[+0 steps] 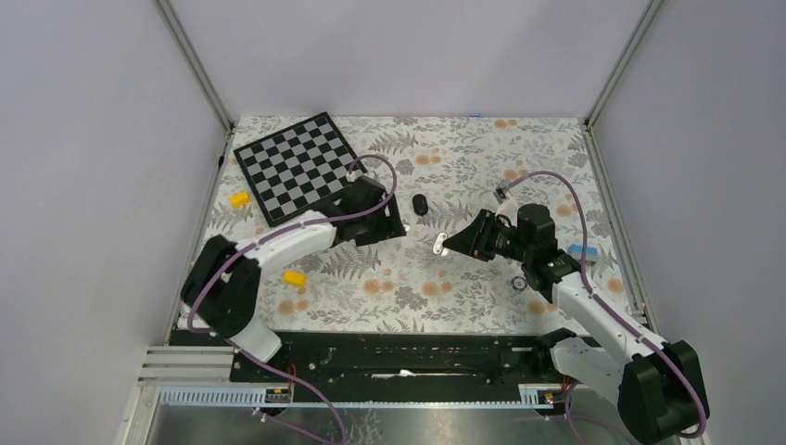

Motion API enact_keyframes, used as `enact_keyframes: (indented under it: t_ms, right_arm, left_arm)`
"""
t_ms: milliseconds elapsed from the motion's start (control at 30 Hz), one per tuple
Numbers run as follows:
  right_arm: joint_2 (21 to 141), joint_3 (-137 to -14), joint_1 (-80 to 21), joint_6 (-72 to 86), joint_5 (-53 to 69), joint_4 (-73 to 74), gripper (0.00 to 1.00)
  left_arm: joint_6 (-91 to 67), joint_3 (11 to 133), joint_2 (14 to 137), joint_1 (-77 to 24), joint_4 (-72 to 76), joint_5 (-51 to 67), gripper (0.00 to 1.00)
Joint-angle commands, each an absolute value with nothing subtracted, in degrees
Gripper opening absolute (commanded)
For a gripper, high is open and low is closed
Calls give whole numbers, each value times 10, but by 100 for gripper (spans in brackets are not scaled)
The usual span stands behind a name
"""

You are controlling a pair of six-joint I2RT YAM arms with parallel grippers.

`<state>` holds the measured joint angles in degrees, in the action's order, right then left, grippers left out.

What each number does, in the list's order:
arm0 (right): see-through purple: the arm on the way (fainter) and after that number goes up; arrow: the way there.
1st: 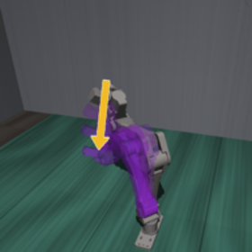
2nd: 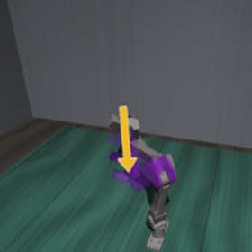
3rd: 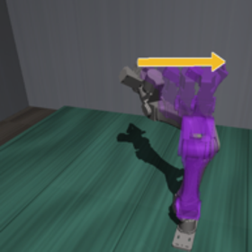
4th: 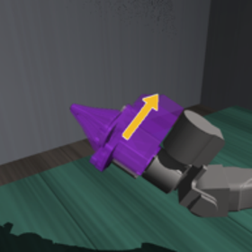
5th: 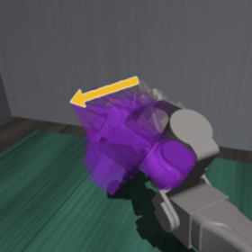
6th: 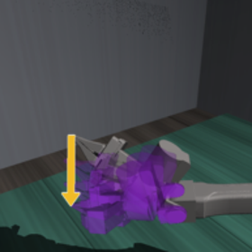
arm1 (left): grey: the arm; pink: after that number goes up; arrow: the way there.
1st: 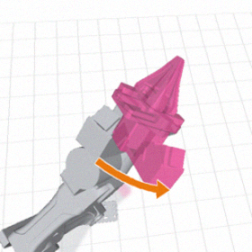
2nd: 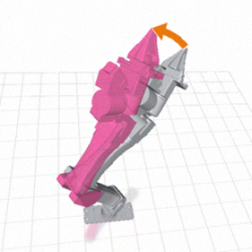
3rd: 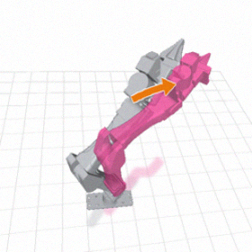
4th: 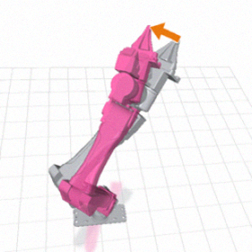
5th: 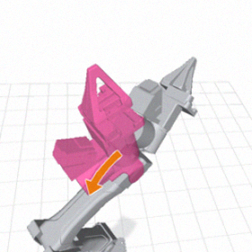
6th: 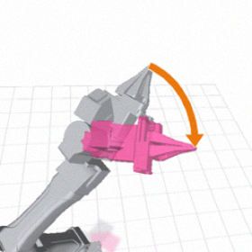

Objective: Insert the wireless bluetooth earbuds into the charging case
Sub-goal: Pick up the earbud from the center of the board.

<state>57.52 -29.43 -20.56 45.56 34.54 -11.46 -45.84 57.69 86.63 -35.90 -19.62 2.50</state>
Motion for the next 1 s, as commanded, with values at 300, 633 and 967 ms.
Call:
enact_keyframes:
  t_ms: [300, 633, 967]
  right_arm:
    - [509, -322, -203, 397, 300, -4, 0]
    - [502, -324, -203, 402, 301, 16, 0]
    - [501, -322, -203, 406, 299, 16, 0]
  left_arm:
    - [-459, 713, 1038, -390, -209, -112, 55]
    - [-443, 718, 1079, -393, -178, -115, 45]
    - [-414, 731, 1107, -396, -155, -90, 34]
